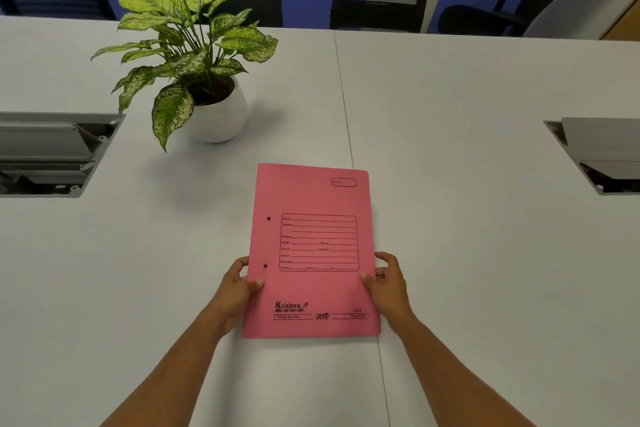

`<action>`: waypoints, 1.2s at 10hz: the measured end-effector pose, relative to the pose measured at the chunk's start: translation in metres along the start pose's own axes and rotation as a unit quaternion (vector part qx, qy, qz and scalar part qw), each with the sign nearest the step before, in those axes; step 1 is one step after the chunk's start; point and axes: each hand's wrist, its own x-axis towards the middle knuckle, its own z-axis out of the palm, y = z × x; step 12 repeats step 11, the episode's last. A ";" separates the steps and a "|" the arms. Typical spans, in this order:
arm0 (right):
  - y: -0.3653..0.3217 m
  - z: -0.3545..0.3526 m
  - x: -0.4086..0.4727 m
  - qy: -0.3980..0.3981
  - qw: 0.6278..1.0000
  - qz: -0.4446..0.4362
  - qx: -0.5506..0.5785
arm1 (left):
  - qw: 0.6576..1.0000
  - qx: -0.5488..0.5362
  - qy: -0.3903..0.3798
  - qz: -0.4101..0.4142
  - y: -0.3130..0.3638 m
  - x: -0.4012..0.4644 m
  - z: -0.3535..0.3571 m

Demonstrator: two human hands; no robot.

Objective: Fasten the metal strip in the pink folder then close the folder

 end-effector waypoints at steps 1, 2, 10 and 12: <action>-0.019 0.009 0.023 0.007 0.999 -0.024 -0.023 | 0.999 0.015 0.034 0.010 0.015 0.022 -0.001; -0.032 0.020 0.044 0.007 0.998 -0.050 -0.046 | 0.996 0.046 0.070 0.020 0.028 0.045 -0.001; -0.041 0.052 0.111 0.032 0.895 -0.162 -0.414 | 0.814 0.520 0.223 0.133 0.060 0.098 0.015; -0.038 0.050 0.099 0.049 0.884 -0.181 -0.428 | 0.789 0.537 0.252 0.159 0.053 0.087 0.015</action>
